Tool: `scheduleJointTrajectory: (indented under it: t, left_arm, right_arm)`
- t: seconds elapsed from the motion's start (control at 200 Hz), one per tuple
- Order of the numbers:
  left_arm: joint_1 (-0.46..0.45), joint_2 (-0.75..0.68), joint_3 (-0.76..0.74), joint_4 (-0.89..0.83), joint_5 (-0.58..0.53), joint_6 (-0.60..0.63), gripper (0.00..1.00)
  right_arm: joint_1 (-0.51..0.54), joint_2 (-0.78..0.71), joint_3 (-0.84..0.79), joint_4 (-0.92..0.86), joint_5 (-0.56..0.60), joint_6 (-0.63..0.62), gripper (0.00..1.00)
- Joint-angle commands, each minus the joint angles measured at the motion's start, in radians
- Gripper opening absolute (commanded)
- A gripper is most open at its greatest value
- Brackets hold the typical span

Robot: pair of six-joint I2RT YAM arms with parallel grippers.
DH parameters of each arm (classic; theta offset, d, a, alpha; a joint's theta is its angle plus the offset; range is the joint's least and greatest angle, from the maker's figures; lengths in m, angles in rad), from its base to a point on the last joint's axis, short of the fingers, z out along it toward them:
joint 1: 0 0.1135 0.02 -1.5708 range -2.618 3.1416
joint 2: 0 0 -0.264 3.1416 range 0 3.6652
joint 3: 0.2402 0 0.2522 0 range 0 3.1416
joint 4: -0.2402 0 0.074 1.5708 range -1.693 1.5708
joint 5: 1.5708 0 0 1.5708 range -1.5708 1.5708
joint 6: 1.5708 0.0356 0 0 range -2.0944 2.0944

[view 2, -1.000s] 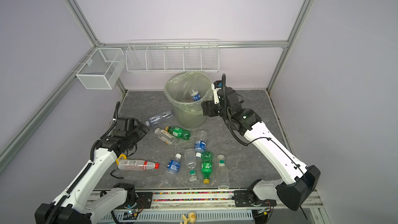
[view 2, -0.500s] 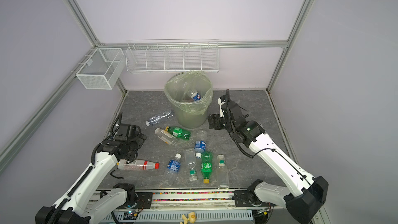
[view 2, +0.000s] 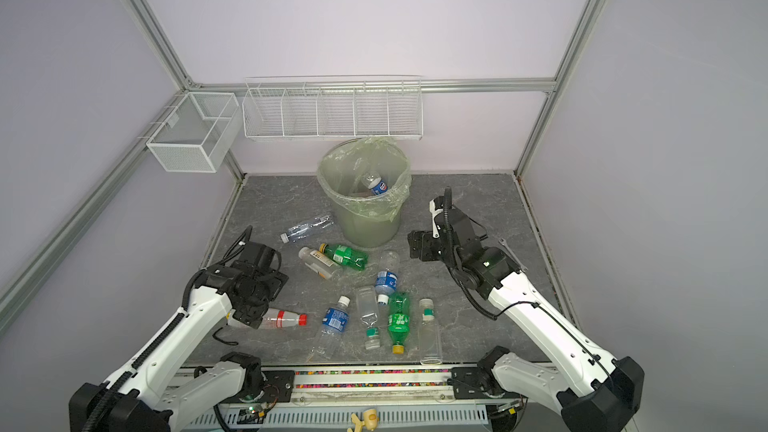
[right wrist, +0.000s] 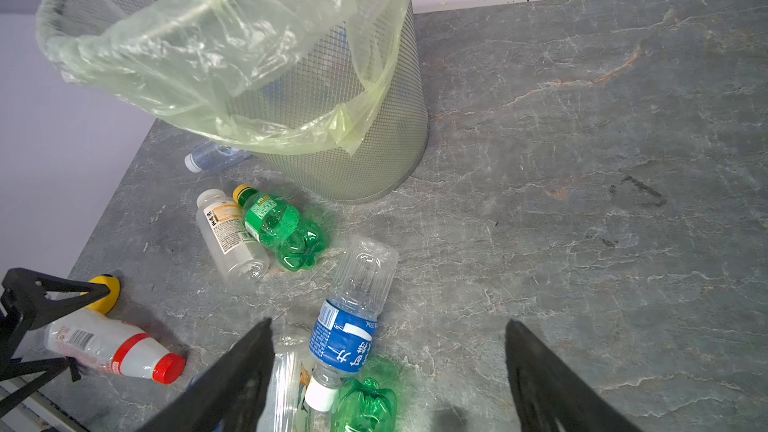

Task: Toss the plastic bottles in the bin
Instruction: 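Draw the right gripper back while the left gripper reaches toward the red-capped bottle, then lower the left gripper onto the red-capped white-labelled bottle and close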

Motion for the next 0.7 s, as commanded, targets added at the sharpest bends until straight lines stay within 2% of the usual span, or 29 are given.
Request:
scheduleJointTrajectory:
  t: [0.0, 0.22, 0.34, 0.405, 0.695]
  left_arm:
    - [-0.011, -0.001, -0.035, -0.038, 0.009, -0.082, 0.99]
    - [-0.071, -0.003, -0.086, -0.02, -0.002, -0.145, 1.0]
    - [-0.073, -0.009, -0.142, 0.004, 0.008, -0.164, 1.0]
    - [-0.072, -0.009, -0.173, 0.019, 0.007, -0.172, 0.94]
    - [-0.073, 0.023, -0.25, 0.161, -0.017, -0.164, 0.82]
  right_arm:
    - [-0.009, 0.01, -0.01, 0.038, -0.003, -0.001, 0.88]
    - [-0.026, 0.014, -0.037, 0.064, -0.043, 0.017, 0.88]
    - [-0.028, 0.011, -0.054, 0.08, -0.053, 0.029, 0.88]
    - [-0.031, 0.014, -0.056, 0.08, -0.057, 0.029, 0.88]
    - [-0.036, 0.012, -0.05, 0.062, -0.065, 0.032, 0.88]
